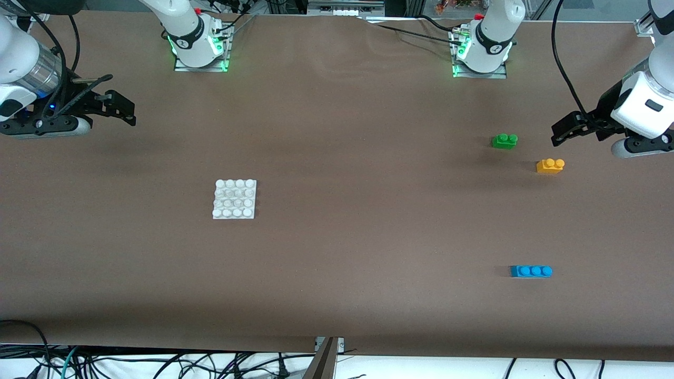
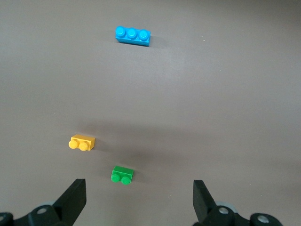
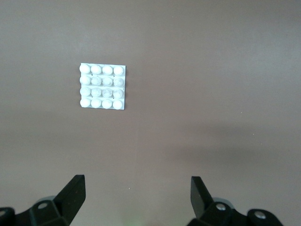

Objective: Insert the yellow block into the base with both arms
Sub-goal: 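Reach the right gripper down to the white studded base plate, then grasp the edge of the white base plate with the right gripper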

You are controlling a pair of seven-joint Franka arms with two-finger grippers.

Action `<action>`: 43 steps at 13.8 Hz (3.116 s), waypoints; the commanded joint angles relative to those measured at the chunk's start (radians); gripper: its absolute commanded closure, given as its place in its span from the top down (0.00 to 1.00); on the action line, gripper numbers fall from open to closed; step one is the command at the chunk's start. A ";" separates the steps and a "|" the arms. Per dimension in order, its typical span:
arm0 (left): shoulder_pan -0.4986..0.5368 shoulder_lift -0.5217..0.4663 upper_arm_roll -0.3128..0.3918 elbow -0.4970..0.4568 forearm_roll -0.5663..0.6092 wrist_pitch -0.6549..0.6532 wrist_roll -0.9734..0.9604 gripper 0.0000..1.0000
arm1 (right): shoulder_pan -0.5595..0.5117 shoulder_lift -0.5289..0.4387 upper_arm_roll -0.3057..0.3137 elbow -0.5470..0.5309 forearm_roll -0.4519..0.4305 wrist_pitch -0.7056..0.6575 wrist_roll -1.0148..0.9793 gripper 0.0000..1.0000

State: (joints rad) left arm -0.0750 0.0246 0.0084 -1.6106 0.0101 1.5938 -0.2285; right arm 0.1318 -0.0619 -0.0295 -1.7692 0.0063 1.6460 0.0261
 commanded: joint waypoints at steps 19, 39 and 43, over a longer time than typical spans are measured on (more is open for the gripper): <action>0.014 0.017 -0.002 0.035 -0.025 -0.029 0.001 1.00 | -0.021 0.316 0.131 -0.437 0.012 0.983 0.130 0.99; 0.014 0.015 -0.002 0.034 -0.025 -0.043 0.003 1.00 | -0.018 0.560 0.166 -0.392 -0.008 1.161 0.295 0.89; 0.015 0.017 -0.001 0.035 -0.025 -0.043 0.003 1.00 | -0.017 0.603 0.166 -0.375 -0.005 1.207 0.296 0.81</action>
State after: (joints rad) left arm -0.0707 0.0251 0.0096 -1.6106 0.0101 1.5744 -0.2285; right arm 0.1297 0.4932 0.1252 -2.1714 0.0087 2.8120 0.3116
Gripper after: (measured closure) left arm 0.000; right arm 0.172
